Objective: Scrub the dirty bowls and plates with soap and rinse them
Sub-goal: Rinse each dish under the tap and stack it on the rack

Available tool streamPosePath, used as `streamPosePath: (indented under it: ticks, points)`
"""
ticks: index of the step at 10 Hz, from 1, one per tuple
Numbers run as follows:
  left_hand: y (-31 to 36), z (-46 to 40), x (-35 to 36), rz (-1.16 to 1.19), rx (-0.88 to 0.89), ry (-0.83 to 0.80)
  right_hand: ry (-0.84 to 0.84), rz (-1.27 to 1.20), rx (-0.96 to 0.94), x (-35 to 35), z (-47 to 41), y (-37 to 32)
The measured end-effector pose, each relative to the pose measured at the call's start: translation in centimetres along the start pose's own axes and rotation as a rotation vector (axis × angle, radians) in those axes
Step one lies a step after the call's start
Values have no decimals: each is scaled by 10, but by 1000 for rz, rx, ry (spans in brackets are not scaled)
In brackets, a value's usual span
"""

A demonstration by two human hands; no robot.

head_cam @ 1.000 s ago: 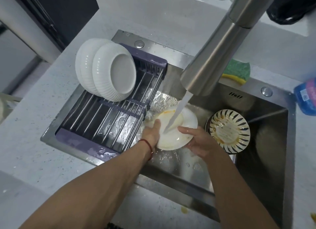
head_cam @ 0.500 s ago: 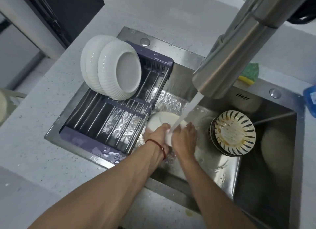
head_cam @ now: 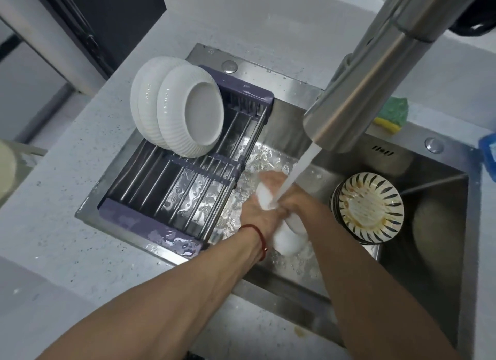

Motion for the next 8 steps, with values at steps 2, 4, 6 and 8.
streamPosePath:
  ticks: [2, 4, 6, 8]
  points:
    - [3, 1, 1, -27, 32, -37, 71, 37, 63, -11, 12, -1]
    - [17, 1, -14, 54, -77, 26, 36, -693, 329, -18, 70, 56]
    - [9, -16, -7, -88, -108, 18, 281, -1095, 236, -20, 113, 70]
    - [-6, -12, 19, -13, -239, -180, 632, 32, -154, -16, 143, -12]
Point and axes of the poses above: each hand's wrist, its own z-axis away from the middle knuckle, its own x-axis out of the palm, y = z × x, the point moved 6 cm from there along -z, towards the middle knuckle, and after that the axes turned 14 degrees about z, right-handed, at the moved point
